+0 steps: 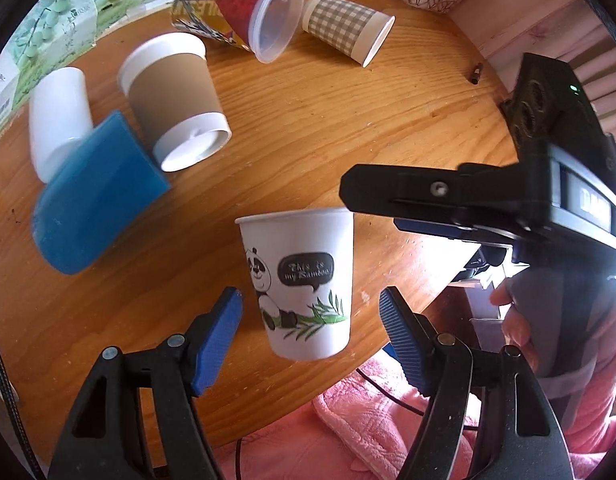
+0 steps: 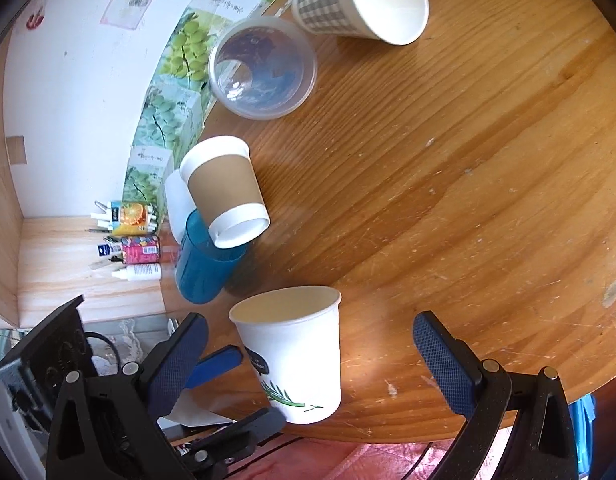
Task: Flip cup upright
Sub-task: 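Bring the right tool to the panda cup held by the left gripper, then close the right gripper on the panda cup while the left gripper opens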
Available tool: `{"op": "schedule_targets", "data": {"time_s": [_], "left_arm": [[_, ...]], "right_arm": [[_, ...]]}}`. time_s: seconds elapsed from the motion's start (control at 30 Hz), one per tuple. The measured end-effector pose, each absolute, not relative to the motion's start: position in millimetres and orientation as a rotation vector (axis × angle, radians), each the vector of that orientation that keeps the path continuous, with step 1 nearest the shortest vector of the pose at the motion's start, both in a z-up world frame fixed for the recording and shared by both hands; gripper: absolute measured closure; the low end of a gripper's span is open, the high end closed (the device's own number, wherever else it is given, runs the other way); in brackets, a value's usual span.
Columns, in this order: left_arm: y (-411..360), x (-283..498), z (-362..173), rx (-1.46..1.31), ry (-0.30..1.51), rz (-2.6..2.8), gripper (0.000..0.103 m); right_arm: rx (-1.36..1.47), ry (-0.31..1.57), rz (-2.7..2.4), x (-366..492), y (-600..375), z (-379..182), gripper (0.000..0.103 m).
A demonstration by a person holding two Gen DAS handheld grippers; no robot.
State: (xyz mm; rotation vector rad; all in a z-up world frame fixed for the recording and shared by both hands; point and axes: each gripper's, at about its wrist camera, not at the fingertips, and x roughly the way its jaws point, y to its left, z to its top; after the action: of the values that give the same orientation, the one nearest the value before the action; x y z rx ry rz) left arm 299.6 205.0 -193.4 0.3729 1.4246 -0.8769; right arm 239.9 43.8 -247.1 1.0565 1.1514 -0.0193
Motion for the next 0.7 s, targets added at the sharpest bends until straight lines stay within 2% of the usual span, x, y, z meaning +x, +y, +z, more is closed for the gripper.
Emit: {"op": "schedule_targets", "data": {"time_s": [0.7], "left_arm": [[280.6,309.3,-178.0,0.17,1.406,-0.719,0.026]], "right_arm": [[0.917,1.311,-0.01,285.8,85.6,-255.6,0.0]]}}
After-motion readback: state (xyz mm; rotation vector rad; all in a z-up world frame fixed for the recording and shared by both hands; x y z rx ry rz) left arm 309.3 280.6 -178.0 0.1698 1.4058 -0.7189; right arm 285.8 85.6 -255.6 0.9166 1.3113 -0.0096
